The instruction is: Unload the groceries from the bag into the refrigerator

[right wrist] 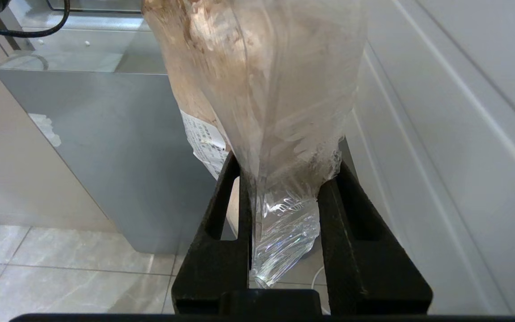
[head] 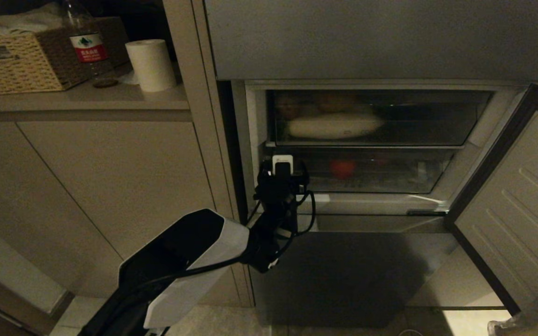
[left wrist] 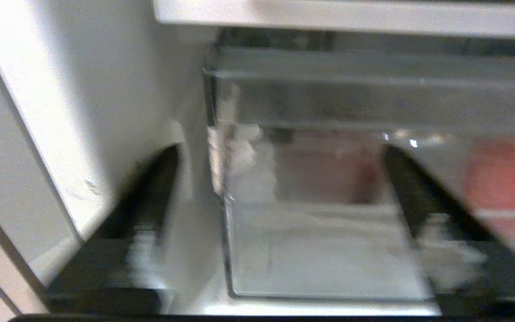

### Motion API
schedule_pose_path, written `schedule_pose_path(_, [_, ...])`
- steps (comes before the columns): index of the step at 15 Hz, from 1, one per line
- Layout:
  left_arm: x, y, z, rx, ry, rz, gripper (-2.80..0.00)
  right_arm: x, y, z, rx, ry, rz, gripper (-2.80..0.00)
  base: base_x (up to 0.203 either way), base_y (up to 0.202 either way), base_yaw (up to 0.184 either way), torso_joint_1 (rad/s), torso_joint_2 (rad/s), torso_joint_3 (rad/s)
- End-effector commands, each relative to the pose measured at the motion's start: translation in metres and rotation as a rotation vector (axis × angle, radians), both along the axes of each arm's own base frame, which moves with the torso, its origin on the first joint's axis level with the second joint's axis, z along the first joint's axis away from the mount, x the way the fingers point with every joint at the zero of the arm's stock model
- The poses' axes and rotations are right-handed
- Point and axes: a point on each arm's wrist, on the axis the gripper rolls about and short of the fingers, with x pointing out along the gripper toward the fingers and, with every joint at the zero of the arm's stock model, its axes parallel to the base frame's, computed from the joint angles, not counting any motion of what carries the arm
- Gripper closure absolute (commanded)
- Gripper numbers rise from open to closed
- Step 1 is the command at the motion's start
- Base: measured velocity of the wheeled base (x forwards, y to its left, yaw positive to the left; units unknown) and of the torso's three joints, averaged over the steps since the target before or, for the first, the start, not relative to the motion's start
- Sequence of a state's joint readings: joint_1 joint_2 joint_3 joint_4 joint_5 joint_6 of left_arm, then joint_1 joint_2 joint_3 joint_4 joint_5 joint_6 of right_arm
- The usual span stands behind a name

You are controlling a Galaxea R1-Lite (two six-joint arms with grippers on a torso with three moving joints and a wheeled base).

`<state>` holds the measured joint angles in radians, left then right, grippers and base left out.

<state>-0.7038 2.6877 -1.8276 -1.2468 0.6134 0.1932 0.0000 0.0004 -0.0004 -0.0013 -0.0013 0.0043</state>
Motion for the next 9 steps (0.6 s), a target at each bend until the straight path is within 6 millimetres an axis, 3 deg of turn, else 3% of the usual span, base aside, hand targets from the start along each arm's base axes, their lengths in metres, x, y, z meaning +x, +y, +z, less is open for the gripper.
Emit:
schedule_pose_path(1, [0.0004,-0.0003,0.0004,-0.006,-0.007,0.004,0.0,-0.0001,0.0,0.0003,0.0,-0.002,0.0,0.0,0.0,0.0,0.0,0.0,0.0,0.0])
schedule_pose_path(9, [0.0034,0.0035,-0.0001,-0.009,-0.005,0.011,0.0,0.0,0.0,-0.0001,0.0,0.0,0.0,0.0,0.0,0.0,0.0,0.0,0.0,0.0])
